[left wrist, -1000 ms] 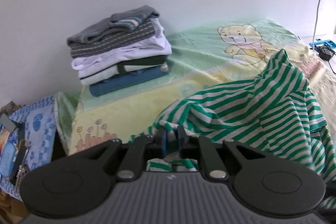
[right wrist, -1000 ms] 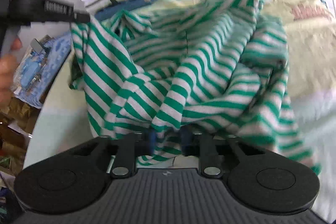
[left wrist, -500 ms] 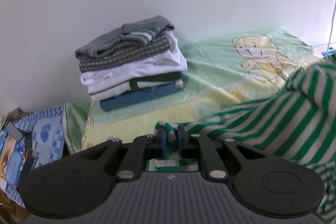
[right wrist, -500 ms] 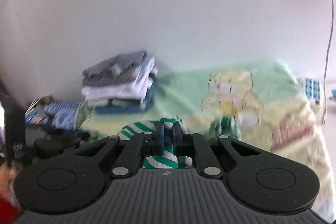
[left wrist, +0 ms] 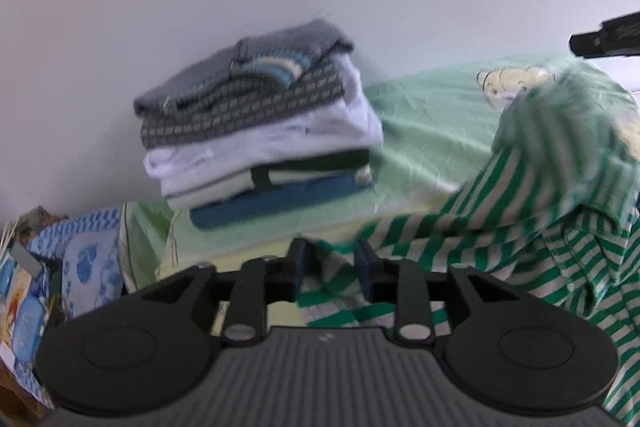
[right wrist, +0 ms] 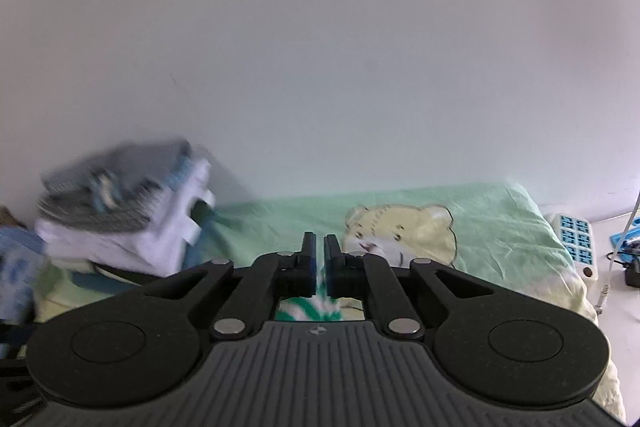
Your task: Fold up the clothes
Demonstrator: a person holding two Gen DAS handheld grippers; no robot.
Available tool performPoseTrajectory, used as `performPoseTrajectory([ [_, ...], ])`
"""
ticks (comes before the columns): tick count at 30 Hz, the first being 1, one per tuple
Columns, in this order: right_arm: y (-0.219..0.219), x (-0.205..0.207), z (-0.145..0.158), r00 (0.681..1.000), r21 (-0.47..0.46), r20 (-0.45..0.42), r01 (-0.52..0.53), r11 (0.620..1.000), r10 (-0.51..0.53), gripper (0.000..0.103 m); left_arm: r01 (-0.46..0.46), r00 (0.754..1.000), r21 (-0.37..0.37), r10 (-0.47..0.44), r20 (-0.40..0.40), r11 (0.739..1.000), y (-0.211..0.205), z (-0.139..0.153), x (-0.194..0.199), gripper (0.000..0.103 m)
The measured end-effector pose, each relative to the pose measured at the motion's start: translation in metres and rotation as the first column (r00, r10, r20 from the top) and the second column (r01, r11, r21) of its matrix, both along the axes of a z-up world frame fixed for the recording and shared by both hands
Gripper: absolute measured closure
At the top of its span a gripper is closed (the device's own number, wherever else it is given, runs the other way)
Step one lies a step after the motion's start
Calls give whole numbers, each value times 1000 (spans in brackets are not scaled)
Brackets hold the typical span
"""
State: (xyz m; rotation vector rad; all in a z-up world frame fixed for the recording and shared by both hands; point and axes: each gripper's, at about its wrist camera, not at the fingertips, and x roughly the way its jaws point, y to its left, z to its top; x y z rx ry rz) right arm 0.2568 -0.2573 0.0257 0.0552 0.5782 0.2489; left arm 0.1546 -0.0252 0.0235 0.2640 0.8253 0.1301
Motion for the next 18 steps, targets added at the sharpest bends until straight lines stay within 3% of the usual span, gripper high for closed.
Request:
performPoseTrajectory([
  [2, 6, 8, -17, 1000, -39, -21, 14, 999, -15, 98, -1, 1000, 13, 1, -8, 1000, 3, -9, -7, 47],
  [6, 4, 26, -45, 994, -72, -101, 33, 997, -40, 95, 1, 1000, 3, -1, -29, 1000, 13, -19, -30, 44],
  [9, -21, 12, -33, 994, 23, -110, 10, 1000, -7, 82, 23, 999, -12, -24, -29, 1000, 22, -25, -64, 31],
  [10, -30, 6, -28, 994, 57, -109, -6, 998, 12, 68, 32, 999, -14, -32, -34, 999, 24, -29, -76, 30],
  [14, -55, -51, -5, 994, 40, -74, -84, 996, 86, 57, 40, 995, -27, -42, -88, 999, 32, -51, -125, 28],
  [16, -65, -88, -3, 989, -6, -87, -117, 993, 116, 40, 13, 992, -67, -21, -122, 998, 35, -63, -146, 28],
  [18, -77, -129, -5, 983, -33, -112, -153, 988, 148, 38, 4, 988, -109, -21, -155, 994, 31, -74, -167, 27],
])
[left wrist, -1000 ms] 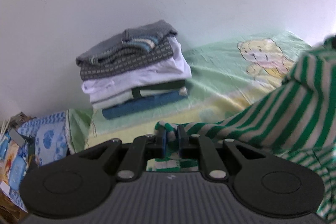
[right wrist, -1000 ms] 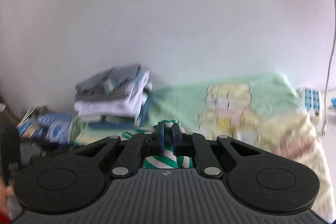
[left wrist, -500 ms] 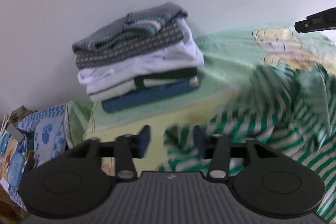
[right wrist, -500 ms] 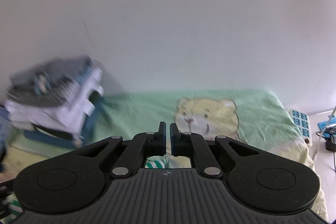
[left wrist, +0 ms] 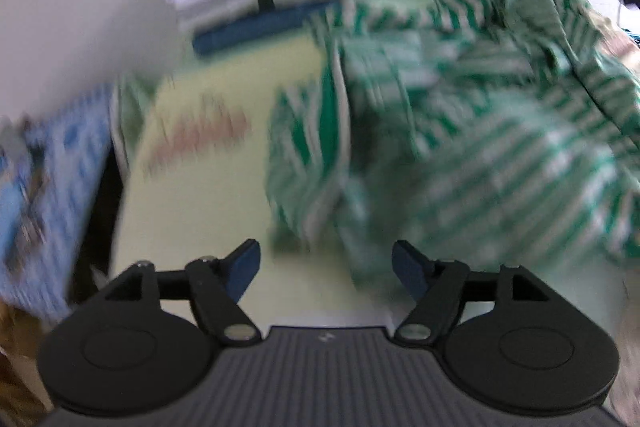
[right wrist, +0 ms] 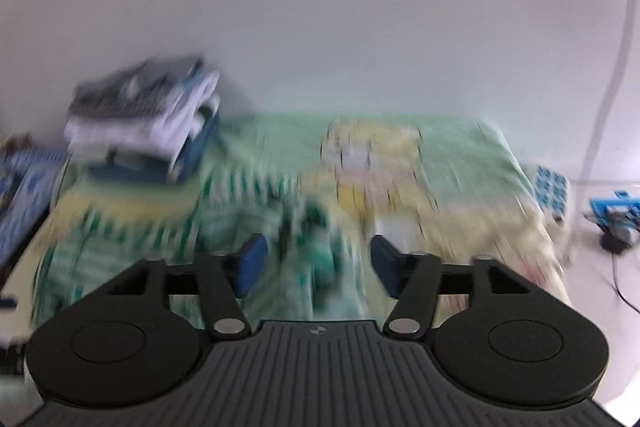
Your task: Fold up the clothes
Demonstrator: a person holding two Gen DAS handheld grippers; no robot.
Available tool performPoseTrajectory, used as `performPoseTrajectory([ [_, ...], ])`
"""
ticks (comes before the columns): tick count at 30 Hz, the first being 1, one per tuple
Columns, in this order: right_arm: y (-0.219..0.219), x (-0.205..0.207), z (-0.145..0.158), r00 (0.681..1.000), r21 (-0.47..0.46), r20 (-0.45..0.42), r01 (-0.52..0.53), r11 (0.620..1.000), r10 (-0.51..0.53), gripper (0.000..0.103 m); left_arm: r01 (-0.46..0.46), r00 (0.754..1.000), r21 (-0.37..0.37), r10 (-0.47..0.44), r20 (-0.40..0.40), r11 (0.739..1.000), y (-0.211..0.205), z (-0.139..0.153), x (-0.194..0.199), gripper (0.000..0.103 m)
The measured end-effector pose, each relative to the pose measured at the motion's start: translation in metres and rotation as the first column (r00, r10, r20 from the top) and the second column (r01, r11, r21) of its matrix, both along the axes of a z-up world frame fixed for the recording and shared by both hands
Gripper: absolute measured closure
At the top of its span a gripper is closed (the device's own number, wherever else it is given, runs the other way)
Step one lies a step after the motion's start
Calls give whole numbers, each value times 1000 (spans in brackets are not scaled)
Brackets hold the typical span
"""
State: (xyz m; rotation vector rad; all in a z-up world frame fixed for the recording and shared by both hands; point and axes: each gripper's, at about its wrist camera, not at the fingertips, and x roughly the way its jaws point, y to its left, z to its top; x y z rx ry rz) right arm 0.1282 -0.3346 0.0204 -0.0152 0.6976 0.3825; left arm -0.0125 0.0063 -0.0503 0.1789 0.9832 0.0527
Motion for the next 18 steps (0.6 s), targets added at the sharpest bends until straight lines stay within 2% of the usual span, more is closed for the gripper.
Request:
performPoseTrajectory([
  [3, -13, -59, -8, 996, -65, -41, -76, 995, 73, 33, 48, 999, -8, -48, -7, 999, -13, -7, -27, 24],
  [6, -11, -102, -22, 987, -156, -106, -140, 978, 125, 31, 135, 990, 24, -136, 24, 991, -31, -8, -43, 15],
  [10, -9, -128, -41, 947, -129, -283, -197, 972, 154, 31, 217, 972, 95, -224, 67, 971, -48, -16, -42, 11],
  [16, 0, -144, -63, 952, -137, -295, -122, 983, 77, 29, 259, 959, 136, -271, 81, 956, -57, -27, -27, 11],
  [18, 3, -149, -70, 966, -155, -250, -104, 982, 63, 29, 268, 955, 142, -282, 92, 953, -61, -27, -22, 19],
])
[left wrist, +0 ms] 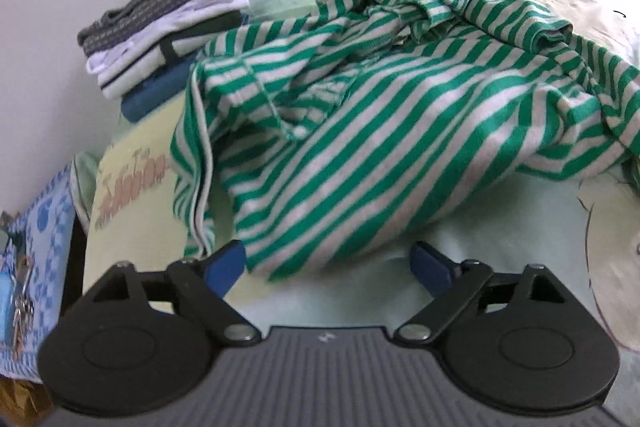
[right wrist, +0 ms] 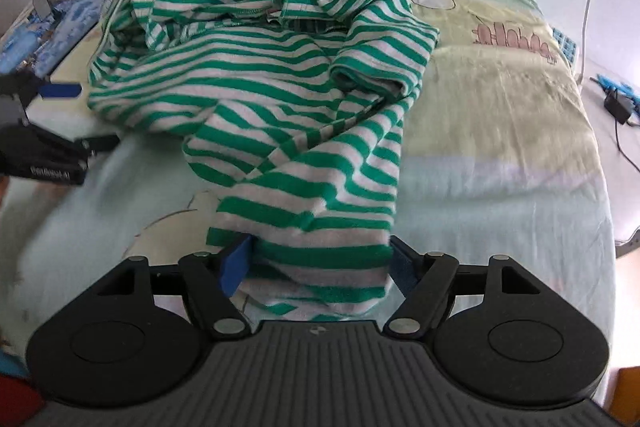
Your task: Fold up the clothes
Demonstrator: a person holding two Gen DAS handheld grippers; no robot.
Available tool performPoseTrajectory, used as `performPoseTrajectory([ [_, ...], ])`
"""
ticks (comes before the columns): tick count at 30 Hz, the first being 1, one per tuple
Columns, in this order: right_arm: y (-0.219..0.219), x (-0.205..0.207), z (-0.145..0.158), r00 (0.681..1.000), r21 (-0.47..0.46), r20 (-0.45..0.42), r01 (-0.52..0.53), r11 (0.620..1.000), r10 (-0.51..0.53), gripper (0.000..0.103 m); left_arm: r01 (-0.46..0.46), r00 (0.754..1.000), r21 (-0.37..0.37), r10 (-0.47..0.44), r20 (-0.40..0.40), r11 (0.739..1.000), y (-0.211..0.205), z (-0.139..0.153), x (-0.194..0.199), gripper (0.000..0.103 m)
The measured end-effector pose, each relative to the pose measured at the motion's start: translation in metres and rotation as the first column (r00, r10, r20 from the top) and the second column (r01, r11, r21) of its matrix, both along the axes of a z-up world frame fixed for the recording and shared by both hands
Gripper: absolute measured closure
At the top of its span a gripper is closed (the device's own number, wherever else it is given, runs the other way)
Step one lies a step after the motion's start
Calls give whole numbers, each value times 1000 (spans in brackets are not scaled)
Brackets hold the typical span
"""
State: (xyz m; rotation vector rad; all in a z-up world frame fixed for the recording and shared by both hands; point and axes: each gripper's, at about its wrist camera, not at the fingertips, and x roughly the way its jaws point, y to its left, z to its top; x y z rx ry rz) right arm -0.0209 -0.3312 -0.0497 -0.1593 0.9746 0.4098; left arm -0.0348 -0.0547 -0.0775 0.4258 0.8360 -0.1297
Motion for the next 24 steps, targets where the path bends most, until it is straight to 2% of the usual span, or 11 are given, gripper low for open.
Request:
performPoseTrajectory([
  [3, 3, 0, -5, 998, 19, 40, 48, 999, -49, 31, 21, 1000, 1, -21, 12, 1000, -9, 0, 7, 44],
  [4, 0, 3, -4, 997, 61, 25, 74, 995, -76, 46, 26, 1000, 1, -26, 6, 1000, -11, 0, 10, 66],
  [5, -5, 5, -1, 995, 111, 2, 102, 989, -103, 56, 30, 1000, 1, -30, 0, 1000, -13, 1, 12, 77],
  [6, -7, 8, 1, 992, 149, -14, 128, 981, -127, 74, 33, 999, -3, -33, -4, 999, -15, 2, 15, 84],
  [7, -11, 8, 7, 989, 173, -16, 147, 974, -146, 82, 31, 1000, -12, -31, 1, 999, -15, 5, 16, 91],
  [8, -17, 8, 13, 986, 195, -11, 163, 967, -164, 82, 26, 1000, -17, -26, 13, 1000, -14, 9, 16, 96],
  [11, -38, -2, 41, 979, 239, 41, 183, 954, -198, 86, 12, 998, -44, -9, 56, 999, -8, 27, 14, 97],
  [15, -66, -16, 83, 963, 283, 113, 206, 937, -246, 88, 3, 990, -106, 11, 138, 994, 8, 70, 4, 97],
  [20, -90, -23, 114, 951, 415, 75, 244, 876, -301, 90, -8, 967, -138, 42, 250, 990, 25, 122, -11, 103],
  [23, -103, -24, 119, 948, 532, 4, 268, 803, -318, 90, -18, 964, -185, 66, 258, 983, 37, 143, -11, 103],
  [24, -102, -22, 116, 946, 536, -11, 278, 797, -323, 91, -20, 965, -197, 70, 252, 980, 40, 148, -10, 103],
])
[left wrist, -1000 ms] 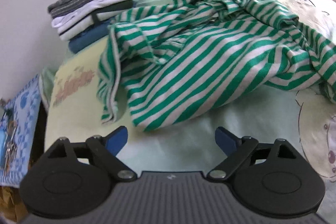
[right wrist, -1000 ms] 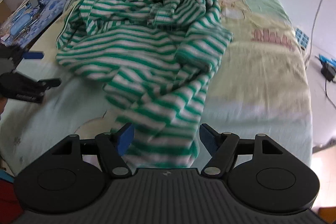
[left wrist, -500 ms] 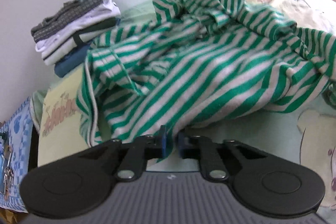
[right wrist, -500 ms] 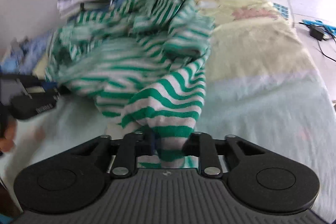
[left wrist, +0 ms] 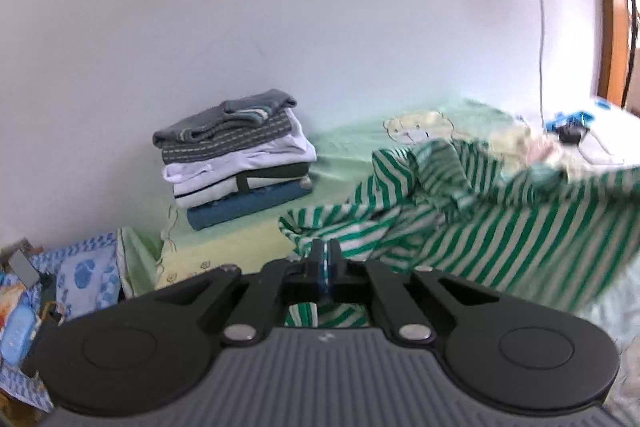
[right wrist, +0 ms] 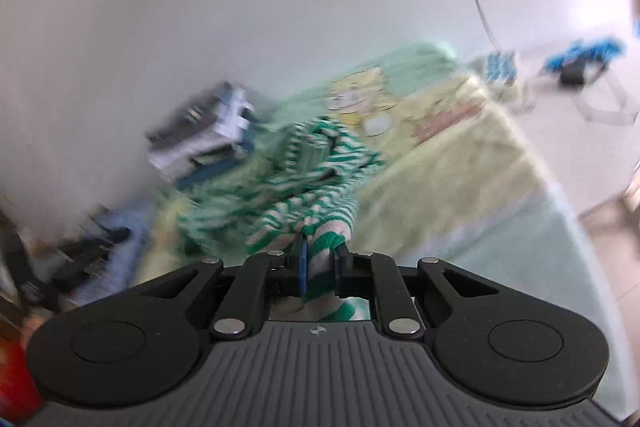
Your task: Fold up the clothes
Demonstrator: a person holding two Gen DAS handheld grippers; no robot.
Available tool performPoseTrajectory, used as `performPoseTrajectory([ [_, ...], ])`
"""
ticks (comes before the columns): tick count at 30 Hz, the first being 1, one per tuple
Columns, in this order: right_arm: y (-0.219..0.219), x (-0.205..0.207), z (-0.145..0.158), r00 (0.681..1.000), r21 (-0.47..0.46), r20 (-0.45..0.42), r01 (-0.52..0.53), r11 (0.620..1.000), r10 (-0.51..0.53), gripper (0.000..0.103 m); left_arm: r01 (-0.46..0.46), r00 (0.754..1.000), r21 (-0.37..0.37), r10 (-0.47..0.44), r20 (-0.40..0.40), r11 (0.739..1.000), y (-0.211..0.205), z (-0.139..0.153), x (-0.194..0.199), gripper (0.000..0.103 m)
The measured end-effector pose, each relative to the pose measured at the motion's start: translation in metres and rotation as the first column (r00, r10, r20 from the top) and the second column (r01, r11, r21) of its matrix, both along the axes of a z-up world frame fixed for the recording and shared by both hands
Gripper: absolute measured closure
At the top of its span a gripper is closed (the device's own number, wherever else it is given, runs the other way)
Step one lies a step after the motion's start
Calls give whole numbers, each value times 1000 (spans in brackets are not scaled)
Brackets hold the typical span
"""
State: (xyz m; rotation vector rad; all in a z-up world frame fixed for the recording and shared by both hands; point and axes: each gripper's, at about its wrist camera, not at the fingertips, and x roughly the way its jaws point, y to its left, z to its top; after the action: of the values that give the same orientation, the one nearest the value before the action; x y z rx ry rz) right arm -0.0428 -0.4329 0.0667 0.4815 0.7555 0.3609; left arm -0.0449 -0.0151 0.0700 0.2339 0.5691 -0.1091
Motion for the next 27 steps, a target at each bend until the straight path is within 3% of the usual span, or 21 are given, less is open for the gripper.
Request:
performPoseTrajectory([
  [3, 0, 2, -10, 999, -38, -37, 24, 999, -25, 91, 22, 999, 29, -22, -29, 999, -4, -7, 0, 101],
  [4, 1, 4, -16, 998, -70, -49, 34, 997, -37, 91, 35, 998, 34, -34, -49, 999, -7, -13, -1, 96],
  [5, 2, 7, -24, 997, -113, -60, 45, 993, -52, 90, 47, 997, 38, -45, -69, 998, -10, -19, -2, 89],
  [9, 11, 20, -66, 992, -347, -97, 42, 937, -81, 87, 65, 987, 38, -58, -153, 997, -21, -49, -11, 84],
  [11, 20, 18, -76, 995, -497, -62, 37, 867, -78, 83, 66, 980, 36, -58, -191, 997, -25, -65, -17, 75],
  [14, 43, 5, -75, 998, -708, 57, 48, 705, -11, 68, 26, 965, 14, -22, -261, 1000, -23, -88, -25, 75],
  [16, 63, -8, -62, 986, -714, 125, 9, 700, 114, 54, -9, 950, -1, 8, -311, 1000, -19, -101, -29, 75],
  [18, 83, -16, -52, 958, -669, 144, -92, 738, 250, 50, -39, 937, -9, 33, -348, 999, -15, -110, -31, 75],
  [20, 112, -21, -51, 904, -629, 129, -244, 738, 409, 40, -72, 925, -3, 66, -373, 997, -11, -118, -34, 69],
  [22, 145, -25, -63, 834, -637, 117, -353, 686, 539, 37, -115, 914, 10, 110, -391, 993, -5, -122, -35, 61],
  [24, 178, -29, -82, 767, -680, 97, -414, 605, 634, 38, -162, 905, 17, 155, -397, 987, 3, -122, -38, 53],
  [25, 192, -29, -93, 739, -703, 86, -430, 566, 668, 38, -184, 900, 18, 176, -400, 983, 7, -122, -40, 52],
  [27, 211, -26, -106, 706, -728, 91, -434, 530, 702, 39, -218, 893, 17, 206, -400, 976, 14, -122, -46, 47],
])
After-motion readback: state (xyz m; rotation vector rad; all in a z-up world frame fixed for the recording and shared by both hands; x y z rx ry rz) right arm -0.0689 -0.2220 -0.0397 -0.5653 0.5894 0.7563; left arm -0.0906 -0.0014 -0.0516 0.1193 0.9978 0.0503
